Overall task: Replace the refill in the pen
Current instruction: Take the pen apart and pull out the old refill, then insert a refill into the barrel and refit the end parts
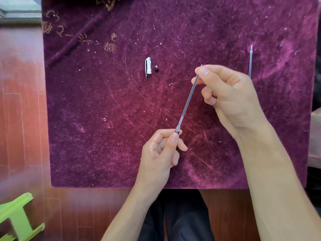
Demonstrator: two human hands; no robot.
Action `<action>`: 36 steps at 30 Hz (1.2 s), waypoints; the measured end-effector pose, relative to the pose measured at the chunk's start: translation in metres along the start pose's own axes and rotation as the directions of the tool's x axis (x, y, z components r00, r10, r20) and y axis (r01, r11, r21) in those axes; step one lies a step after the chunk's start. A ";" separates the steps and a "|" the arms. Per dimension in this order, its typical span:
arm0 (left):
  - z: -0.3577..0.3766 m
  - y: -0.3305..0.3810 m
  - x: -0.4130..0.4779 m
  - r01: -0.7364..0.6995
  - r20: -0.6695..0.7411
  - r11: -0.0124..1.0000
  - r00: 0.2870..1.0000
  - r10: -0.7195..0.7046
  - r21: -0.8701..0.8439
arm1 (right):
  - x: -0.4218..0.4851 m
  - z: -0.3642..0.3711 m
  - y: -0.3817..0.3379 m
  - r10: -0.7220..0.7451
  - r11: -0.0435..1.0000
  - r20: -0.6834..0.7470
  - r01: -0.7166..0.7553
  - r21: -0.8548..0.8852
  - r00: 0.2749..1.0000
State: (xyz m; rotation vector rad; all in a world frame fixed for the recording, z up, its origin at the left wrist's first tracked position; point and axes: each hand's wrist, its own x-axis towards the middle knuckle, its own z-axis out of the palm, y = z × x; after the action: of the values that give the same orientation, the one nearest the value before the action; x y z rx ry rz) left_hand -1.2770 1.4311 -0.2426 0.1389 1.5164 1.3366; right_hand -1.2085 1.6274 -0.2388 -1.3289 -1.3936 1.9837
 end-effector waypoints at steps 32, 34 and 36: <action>0.023 0.012 0.034 0.026 -0.022 0.990 0.999 -0.029 -0.139 | 0.059 -0.077 -0.026 -0.260 0.767 -0.305 0.004 -0.642 0.916; 0.023 0.013 0.034 0.022 -0.021 0.990 0.999 -0.026 -0.140 | 0.063 -0.071 -0.028 -0.293 0.725 -0.290 0.014 -0.688 0.911; 0.023 0.014 0.035 0.021 -0.024 0.990 0.999 -0.025 -0.142 | 0.066 -0.067 -0.031 -0.316 0.678 -0.278 0.011 -0.735 0.907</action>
State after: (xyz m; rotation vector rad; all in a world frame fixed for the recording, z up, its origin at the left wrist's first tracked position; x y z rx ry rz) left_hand -1.2820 1.4743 -0.2487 0.0139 1.4348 1.4274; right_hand -1.1901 1.7239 -0.2480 -1.6947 -2.0904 0.9450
